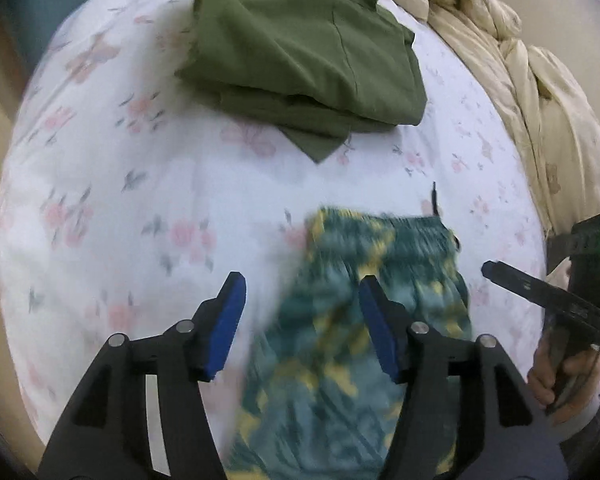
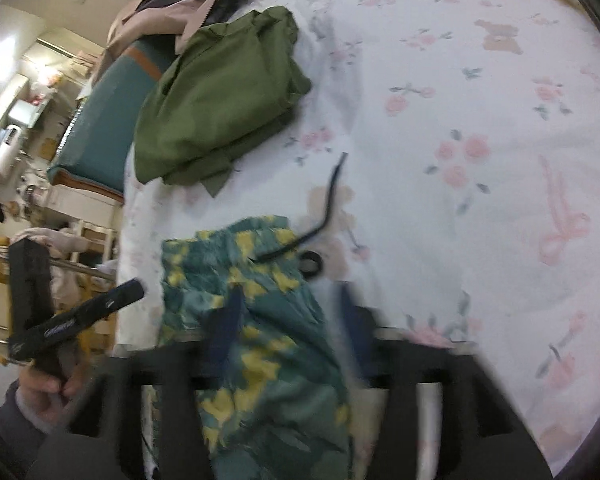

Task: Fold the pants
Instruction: 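Grasp the elastic waistband with both grippers and lift it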

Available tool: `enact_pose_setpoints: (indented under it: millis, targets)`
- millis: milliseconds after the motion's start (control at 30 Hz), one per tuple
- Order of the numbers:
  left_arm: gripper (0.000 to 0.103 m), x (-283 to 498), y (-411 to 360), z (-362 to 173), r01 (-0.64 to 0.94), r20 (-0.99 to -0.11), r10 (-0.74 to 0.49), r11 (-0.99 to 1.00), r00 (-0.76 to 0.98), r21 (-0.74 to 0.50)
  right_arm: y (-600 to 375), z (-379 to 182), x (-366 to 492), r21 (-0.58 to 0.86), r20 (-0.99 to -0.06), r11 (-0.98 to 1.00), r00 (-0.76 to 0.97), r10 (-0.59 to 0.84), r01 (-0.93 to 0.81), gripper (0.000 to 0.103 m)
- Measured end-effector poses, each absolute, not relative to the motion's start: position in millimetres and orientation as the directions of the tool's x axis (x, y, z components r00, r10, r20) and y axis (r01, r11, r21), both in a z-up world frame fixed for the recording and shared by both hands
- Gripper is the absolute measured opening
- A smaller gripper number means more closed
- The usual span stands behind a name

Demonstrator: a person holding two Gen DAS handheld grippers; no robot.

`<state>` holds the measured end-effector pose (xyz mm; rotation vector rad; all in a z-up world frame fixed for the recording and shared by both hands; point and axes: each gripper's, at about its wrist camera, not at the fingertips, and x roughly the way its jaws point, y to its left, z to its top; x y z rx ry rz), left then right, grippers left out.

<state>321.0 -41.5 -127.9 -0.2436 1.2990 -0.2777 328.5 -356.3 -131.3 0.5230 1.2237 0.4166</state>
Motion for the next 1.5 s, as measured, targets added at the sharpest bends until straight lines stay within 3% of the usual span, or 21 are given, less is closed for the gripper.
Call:
enact_pose_setpoints:
  millis: [333, 467, 567, 633, 700, 733, 900, 1067, 1200, 1500]
  targets:
    - [0.055, 364.4, -63.7, -167.8, 0.309, -0.903, -0.415, 0.879, 0.115, -0.364, -314.3, -163.1, 368.2, 0.535, -0.817, 0.833, 0.165, 0.552, -0.141, 0.059]
    - [0.055, 367.4, -77.6, -172.1, 0.36, -0.868, -0.495, 0.819, 0.048, -0.447, -312.7, -176.9, 378.4, 0.539, -0.817, 0.828, 0.141, 0.558, -0.153, 0.059]
    - [0.054, 365.6, -96.5, -176.8, 0.435, -0.887, -0.458, 0.811, 0.059, -0.39, -316.0, -181.0, 382.1, 0.577, -0.793, 0.804, 0.138, 0.594, -0.145, 0.057]
    - [0.037, 364.0, -101.4, -173.4, 0.479, -0.886, -0.459, 0.792, 0.059, -0.378, -308.9, -179.0, 381.9, 0.559, -0.8, 0.807, 0.132, 0.585, -0.19, 0.036]
    - [0.019, 365.9, -101.8, -168.4, 0.485, -0.878, -0.475, 0.781, 0.054, -0.393, -301.7, -171.7, 380.1, 0.527, -0.814, 0.817, 0.138, 0.564, -0.232, 0.028]
    - [0.018, 366.9, -101.7, -161.1, 0.502, -0.874, -0.482, 0.771, 0.059, -0.391, -299.2, -165.0, 380.3, 0.514, -0.817, 0.818, 0.144, 0.558, -0.259, 0.025]
    - [0.018, 379.4, -107.2, -106.0, 0.595, -0.867, -0.453, 0.762, 0.208, -0.255, -287.3, -121.4, 401.3, 0.401, -0.842, 0.842, 0.217, 0.494, -0.361, 0.024]
    - [0.018, 376.8, -108.0, -47.4, 0.65, -0.797, -0.453, 0.753, 0.399, -0.103, -283.5, -55.3, 408.6, 0.275, -0.792, 0.854, 0.4, 0.462, -0.442, 0.024]
    - [0.019, 347.0, -109.3, -35.8, 0.701, -0.784, -0.473, 0.71, 0.402, -0.069, -276.8, -32.0, 380.9, 0.197, -0.785, 0.828, 0.422, 0.454, -0.525, 0.024]
    - [0.019, 219.0, -119.4, -43.0, 0.839, -0.803, -0.478, 0.542, 0.357, 0.05, -275.7, -33.3, 268.1, 0.172, -0.804, 0.764, 0.359, 0.473, -0.621, 0.024]
